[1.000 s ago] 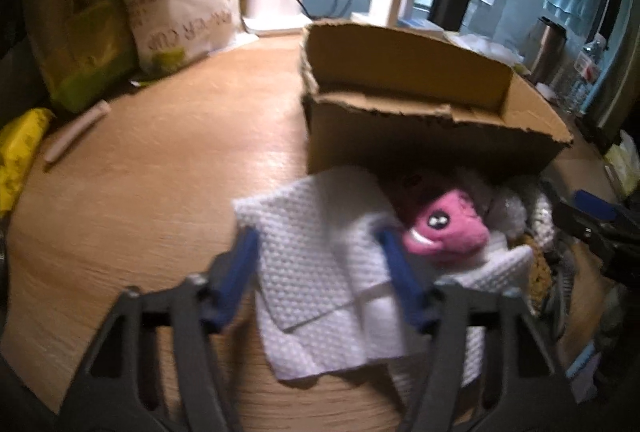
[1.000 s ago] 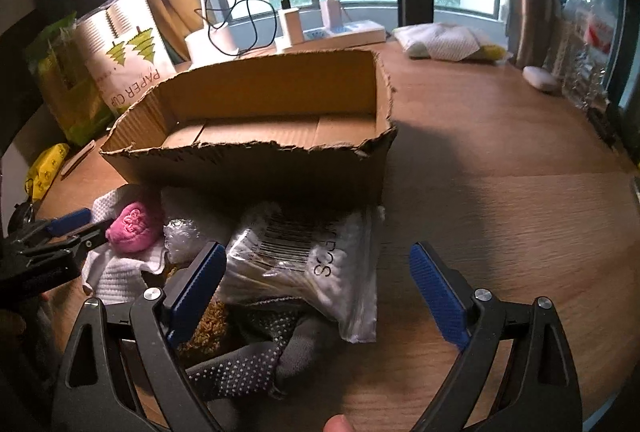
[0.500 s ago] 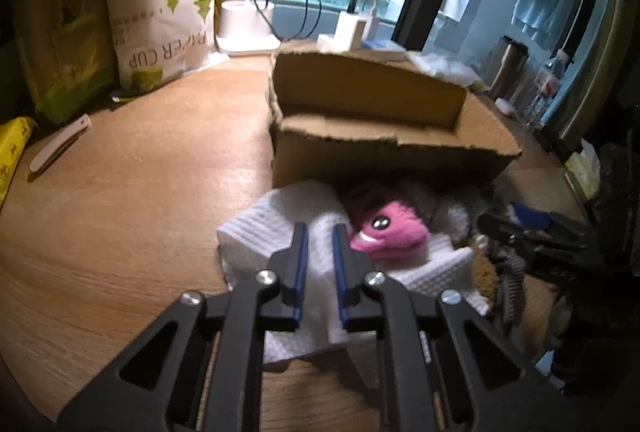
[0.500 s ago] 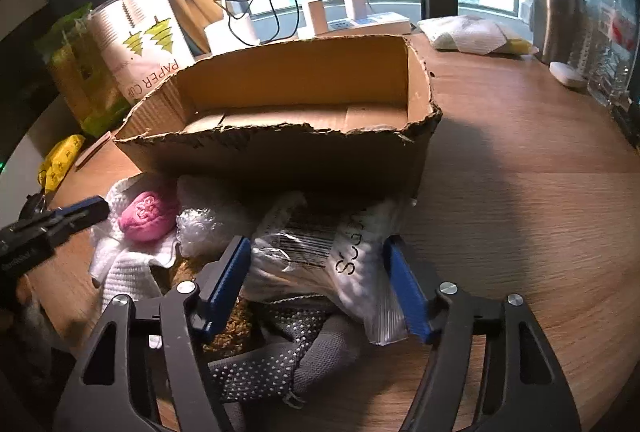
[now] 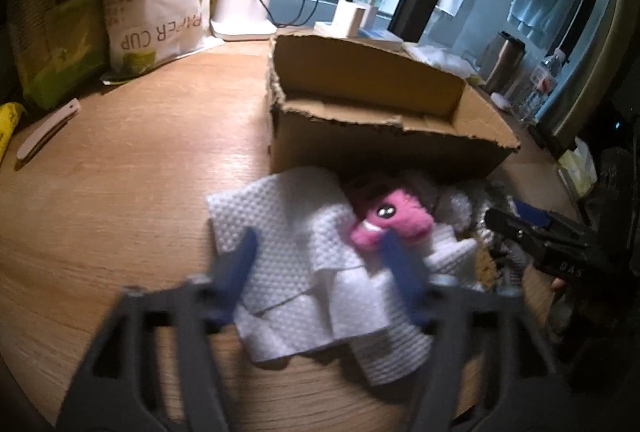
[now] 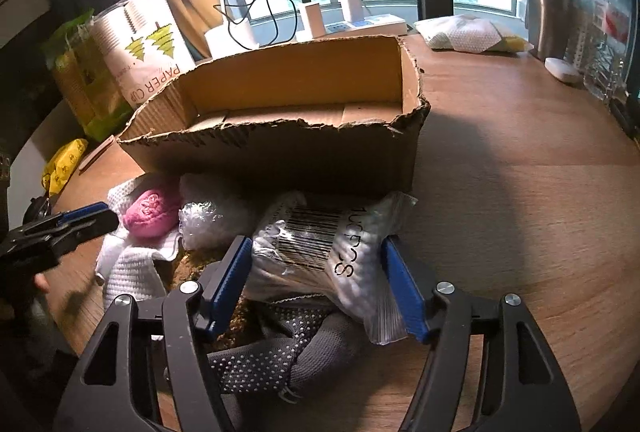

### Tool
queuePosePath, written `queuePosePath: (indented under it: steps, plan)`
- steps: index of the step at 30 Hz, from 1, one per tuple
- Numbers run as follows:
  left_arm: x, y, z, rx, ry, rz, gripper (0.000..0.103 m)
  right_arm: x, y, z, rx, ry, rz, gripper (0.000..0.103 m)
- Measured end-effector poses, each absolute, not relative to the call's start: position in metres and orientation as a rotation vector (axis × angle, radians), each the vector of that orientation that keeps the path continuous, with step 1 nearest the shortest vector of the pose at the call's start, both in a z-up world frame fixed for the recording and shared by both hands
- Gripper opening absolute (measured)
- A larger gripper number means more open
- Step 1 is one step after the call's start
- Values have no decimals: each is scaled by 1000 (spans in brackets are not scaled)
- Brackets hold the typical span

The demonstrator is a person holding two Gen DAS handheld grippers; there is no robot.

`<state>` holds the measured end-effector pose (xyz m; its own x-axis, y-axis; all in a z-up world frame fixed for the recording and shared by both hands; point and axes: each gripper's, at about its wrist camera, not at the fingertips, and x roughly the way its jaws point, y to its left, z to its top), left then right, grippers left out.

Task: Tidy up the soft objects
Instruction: 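Grasp the white towel with the left tool while the right tool grasps the clear plastic bag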

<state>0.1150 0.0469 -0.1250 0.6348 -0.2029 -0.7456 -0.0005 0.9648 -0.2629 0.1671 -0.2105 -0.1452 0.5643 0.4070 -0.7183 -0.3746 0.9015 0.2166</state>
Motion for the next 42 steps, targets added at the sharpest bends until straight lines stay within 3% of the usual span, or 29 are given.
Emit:
queuePosePath:
  steps: [7, 8, 11, 14, 32, 42]
  plan:
    - [123, 43, -142, -191, 936, -98, 69, 165, -216, -138, 54, 836, 465, 70]
    - [123, 42, -143, -190, 934, -102, 53, 164, -217, -137, 56, 833, 467, 70]
    - [124, 40, -146, -176, 941, -111, 24, 162, -220, -134, 62, 818, 472, 70]
    - [122, 39, -143, -178, 929, -134, 13, 161, -222, -130, 62, 808, 471, 70]
    - [104, 47, -99, -200, 814, -160, 12, 143, -216, -115, 33, 772, 474, 70]
    - [115, 48, -127, -181, 909, -112, 32, 144, -217, -117, 38, 780, 479, 70]
